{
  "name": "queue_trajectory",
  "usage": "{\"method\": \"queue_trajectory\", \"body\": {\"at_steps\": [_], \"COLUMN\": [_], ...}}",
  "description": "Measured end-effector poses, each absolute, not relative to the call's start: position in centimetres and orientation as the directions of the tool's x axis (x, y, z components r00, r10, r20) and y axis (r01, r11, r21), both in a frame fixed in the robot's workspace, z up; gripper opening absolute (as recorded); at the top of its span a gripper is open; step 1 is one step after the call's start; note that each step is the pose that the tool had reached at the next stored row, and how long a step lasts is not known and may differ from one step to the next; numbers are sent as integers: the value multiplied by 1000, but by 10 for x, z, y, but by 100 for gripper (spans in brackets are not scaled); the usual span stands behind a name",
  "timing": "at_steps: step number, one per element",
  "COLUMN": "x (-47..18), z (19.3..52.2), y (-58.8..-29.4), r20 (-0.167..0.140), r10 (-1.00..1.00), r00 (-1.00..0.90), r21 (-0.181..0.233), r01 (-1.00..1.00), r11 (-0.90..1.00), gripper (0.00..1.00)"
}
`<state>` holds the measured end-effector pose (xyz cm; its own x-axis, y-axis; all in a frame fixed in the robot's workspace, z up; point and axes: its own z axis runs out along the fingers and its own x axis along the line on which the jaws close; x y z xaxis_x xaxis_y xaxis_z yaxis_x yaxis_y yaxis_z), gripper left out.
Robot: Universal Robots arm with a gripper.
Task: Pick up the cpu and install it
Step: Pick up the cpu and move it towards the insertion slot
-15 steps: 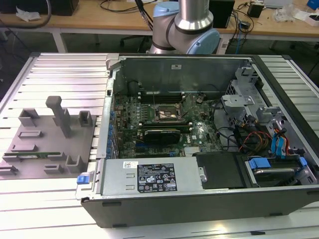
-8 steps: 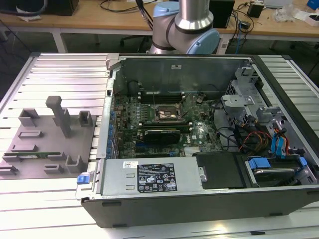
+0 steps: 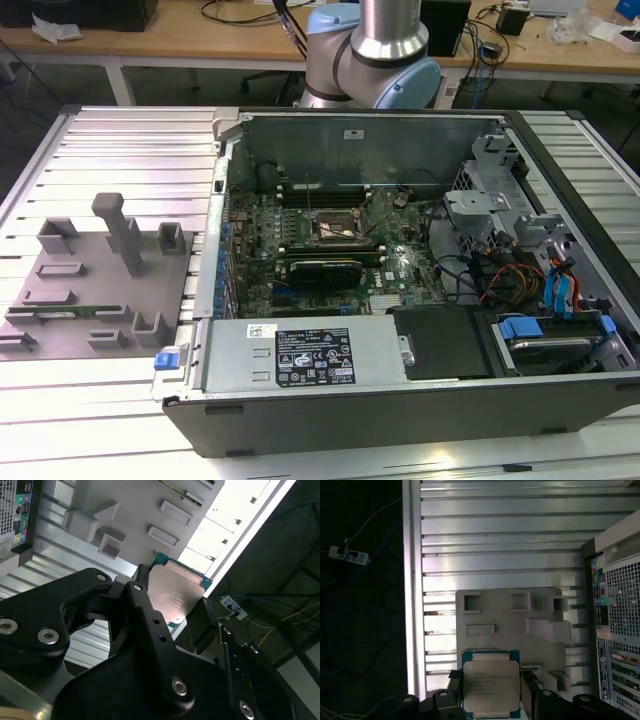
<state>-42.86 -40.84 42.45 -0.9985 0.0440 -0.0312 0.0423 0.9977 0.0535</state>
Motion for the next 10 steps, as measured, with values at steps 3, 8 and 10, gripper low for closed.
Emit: {"method": "queue_trajectory", "body": {"at_steps": [3, 8, 10], "x": [-429, -429, -429], "z": [432, 443, 443], "y": [-408, -408, -408], "r20": [-31, -31, -31], "r10": [44, 44, 44], "r00": [-999, -999, -999], "r21": [54, 54, 54], "r01": [42, 42, 42], "r11": [998, 998, 998], "gripper": [55, 55, 55]}}
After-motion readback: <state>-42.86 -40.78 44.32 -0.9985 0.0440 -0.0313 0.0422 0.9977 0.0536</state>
